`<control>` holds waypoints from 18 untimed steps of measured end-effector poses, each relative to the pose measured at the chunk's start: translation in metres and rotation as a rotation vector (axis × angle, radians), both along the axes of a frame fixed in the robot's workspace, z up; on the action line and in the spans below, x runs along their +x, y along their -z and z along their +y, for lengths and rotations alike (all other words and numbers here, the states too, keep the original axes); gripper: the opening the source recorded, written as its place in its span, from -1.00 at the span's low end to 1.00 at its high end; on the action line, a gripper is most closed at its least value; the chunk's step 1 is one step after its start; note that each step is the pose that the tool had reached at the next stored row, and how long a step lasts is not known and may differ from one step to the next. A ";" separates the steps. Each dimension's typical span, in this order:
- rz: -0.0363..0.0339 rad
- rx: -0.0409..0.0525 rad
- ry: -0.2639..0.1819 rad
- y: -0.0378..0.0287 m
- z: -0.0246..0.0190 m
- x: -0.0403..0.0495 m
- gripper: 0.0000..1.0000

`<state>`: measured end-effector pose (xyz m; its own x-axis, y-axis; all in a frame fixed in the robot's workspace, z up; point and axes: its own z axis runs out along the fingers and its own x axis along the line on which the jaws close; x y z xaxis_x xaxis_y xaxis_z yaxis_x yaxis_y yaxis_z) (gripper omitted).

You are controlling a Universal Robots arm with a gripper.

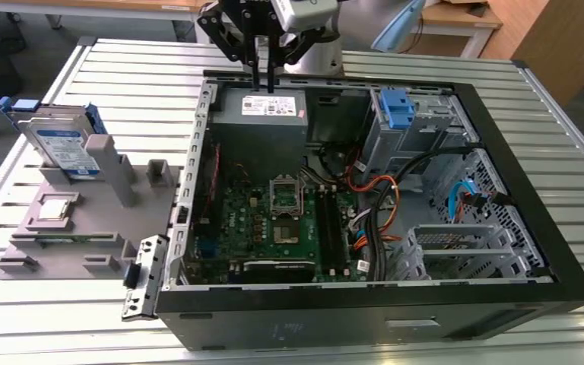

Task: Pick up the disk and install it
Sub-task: 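Reach for the disk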

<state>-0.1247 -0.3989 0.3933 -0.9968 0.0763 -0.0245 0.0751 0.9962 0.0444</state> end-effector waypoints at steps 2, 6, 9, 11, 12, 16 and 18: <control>0.0001 -0.0001 0.000 0.0000 0.0000 -0.0003 -0.51; 0.0000 -0.0001 0.000 0.0000 0.0000 -0.0007 -0.51; 0.0001 -0.0001 0.000 0.0000 0.0000 -0.0016 -0.51; 0.0000 0.0000 0.000 0.0000 0.0000 -0.0023 -0.51; 0.0001 0.0000 0.000 0.0000 0.0000 -0.0027 -0.51; 0.0001 -0.0001 0.000 0.0000 0.0000 -0.0048 -0.51; 0.0000 0.0000 0.000 0.0000 0.0000 -0.0062 -0.51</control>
